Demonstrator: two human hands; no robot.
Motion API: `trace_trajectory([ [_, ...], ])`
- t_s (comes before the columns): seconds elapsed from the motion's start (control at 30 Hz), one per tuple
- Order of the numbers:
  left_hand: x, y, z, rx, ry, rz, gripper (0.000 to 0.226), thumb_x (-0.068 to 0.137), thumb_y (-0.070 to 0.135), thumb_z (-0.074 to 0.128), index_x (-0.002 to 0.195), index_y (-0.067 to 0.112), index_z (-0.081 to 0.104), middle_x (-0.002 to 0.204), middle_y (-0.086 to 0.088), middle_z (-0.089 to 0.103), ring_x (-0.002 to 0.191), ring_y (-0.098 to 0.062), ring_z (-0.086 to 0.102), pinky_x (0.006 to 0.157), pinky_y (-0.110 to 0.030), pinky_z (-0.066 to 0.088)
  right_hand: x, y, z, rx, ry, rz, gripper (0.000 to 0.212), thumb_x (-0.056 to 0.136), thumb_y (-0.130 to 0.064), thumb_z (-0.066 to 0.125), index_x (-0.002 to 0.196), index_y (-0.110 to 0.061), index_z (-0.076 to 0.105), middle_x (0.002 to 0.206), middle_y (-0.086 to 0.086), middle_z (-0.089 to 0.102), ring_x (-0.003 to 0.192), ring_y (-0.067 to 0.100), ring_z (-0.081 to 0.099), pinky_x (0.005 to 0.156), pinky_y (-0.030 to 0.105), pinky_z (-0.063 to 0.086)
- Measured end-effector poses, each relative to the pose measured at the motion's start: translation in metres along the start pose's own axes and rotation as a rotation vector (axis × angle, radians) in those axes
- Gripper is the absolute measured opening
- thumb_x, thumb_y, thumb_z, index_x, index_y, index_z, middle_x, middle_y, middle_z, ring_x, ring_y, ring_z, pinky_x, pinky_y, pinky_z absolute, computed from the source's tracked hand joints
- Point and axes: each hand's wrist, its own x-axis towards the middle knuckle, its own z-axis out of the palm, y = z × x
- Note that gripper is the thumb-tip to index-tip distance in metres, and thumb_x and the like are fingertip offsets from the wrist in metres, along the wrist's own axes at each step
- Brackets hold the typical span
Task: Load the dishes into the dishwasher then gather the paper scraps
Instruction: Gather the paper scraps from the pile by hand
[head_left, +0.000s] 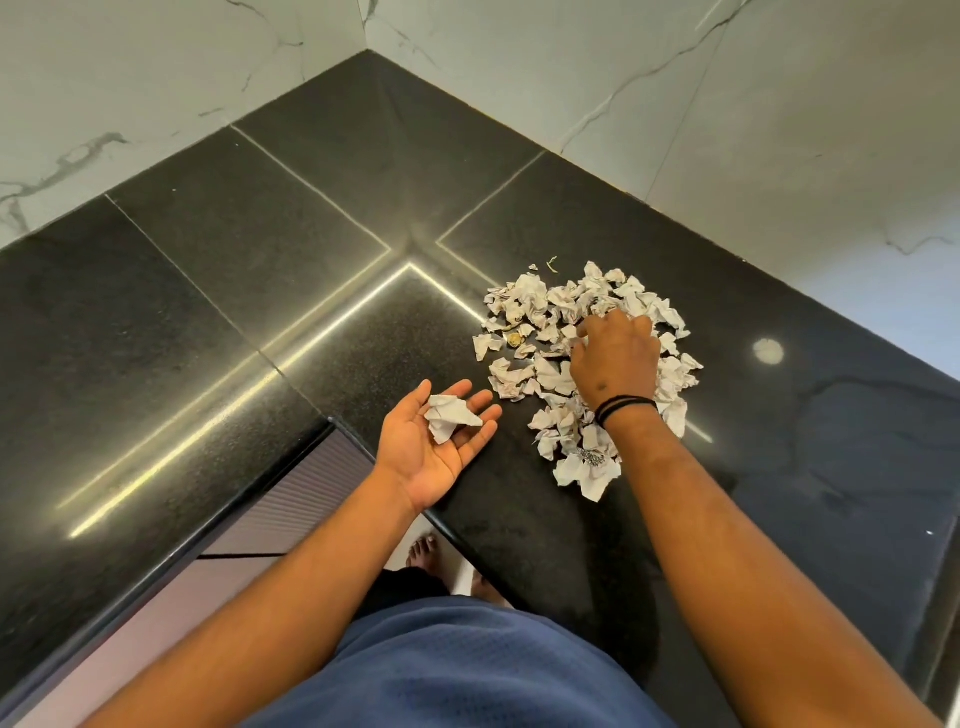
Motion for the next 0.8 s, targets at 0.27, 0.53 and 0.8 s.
trace_trajectory([
  [0.27, -0.002, 0.001, 0.002, 0.005, 0.02, 0.007, 0.053, 0.102, 0.045, 0.045, 0.131, 0.003, 0.06, 0.126, -0.024, 0.067, 0.108, -0.039, 0.07, 0.092, -0.047, 0.057, -0.013, -0.014, -0.008, 0.053, 0.304, -0.036, 0.011, 0.092, -0.014, 0.061, 0.085, -0.013, 0.07, 0.079, 0.002, 0.059, 0.083, 0.025, 0.045, 0.067, 0.036, 0.032],
  [0.53, -0.002, 0.001, 0.003, 0.028, 0.018, 0.011, 0.053, 0.102, 0.046, 0.045, 0.131, 0.004, 0.06, 0.126, -0.024, 0.068, 0.109, -0.039, 0.07, 0.095, -0.046, 0.056, -0.023, -0.02, 0.007, 0.015, 0.164, -0.065, 0.041, 0.079, -0.012, 0.061, 0.119, -0.022, 0.062, 0.113, 0.004, 0.058, 0.099, 0.029, 0.047, 0.075, 0.036, 0.035],
  [0.8, 0.0, 0.0, 0.002, 0.029, 0.012, 0.015, 0.053, 0.103, 0.046, 0.044, 0.128, 0.004, 0.061, 0.125, -0.024, 0.068, 0.107, -0.039, 0.07, 0.093, -0.047, 0.056, -0.004, 0.008, 0.007, -0.009, 0.165, 0.044, 0.021, 0.093, -0.011, 0.056, 0.101, -0.015, 0.074, 0.091, 0.003, 0.063, 0.093, 0.029, 0.047, 0.075, 0.039, 0.035],
])
